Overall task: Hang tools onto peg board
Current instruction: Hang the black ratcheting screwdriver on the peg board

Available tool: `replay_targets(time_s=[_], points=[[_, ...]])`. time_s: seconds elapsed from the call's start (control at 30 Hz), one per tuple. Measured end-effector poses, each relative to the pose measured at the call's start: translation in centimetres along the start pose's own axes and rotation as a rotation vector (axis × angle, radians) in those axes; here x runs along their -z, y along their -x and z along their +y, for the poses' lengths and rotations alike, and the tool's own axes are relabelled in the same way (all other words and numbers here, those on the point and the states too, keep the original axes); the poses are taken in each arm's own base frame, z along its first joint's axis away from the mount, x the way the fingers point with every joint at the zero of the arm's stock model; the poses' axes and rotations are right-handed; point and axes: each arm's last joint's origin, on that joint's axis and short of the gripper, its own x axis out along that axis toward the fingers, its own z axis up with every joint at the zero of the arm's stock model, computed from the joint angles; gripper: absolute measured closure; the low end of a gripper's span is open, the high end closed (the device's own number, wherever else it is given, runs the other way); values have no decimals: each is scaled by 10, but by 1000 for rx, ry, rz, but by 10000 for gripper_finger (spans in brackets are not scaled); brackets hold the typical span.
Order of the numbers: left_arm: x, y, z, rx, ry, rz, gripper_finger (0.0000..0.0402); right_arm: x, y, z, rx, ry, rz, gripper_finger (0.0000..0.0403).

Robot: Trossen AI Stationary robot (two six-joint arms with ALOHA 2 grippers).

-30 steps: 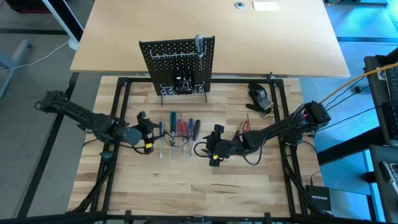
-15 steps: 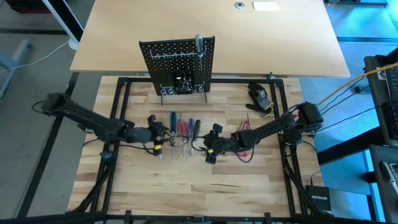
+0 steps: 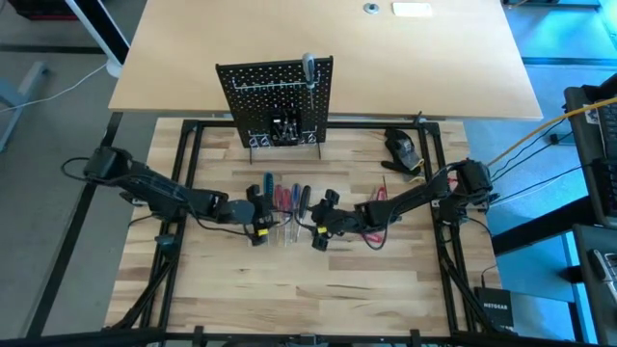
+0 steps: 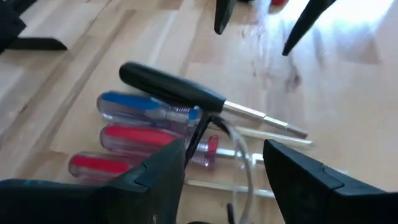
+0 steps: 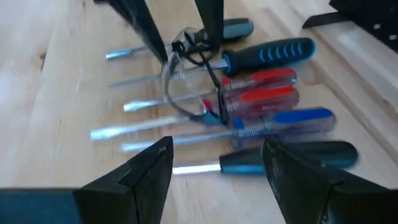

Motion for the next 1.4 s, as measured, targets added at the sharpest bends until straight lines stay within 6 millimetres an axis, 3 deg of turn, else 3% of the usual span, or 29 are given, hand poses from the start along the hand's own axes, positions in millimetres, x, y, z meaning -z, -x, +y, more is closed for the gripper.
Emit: replay_targets(time_s=[0.37, 0.7, 1.03, 1.4], points=[[5, -9, 8, -40, -21, 44, 194, 16, -39, -4, 2, 75, 60, 160], [5, -10, 8, -41, -21, 45, 194, 19, -57, -4, 88, 164, 80, 160], [6, -9, 8, -41, -22, 52, 194, 23, -50, -5, 79, 287, 192, 160], [9, -9, 9, -47, -32, 80, 194, 1, -20, -12, 69, 230, 220, 160]])
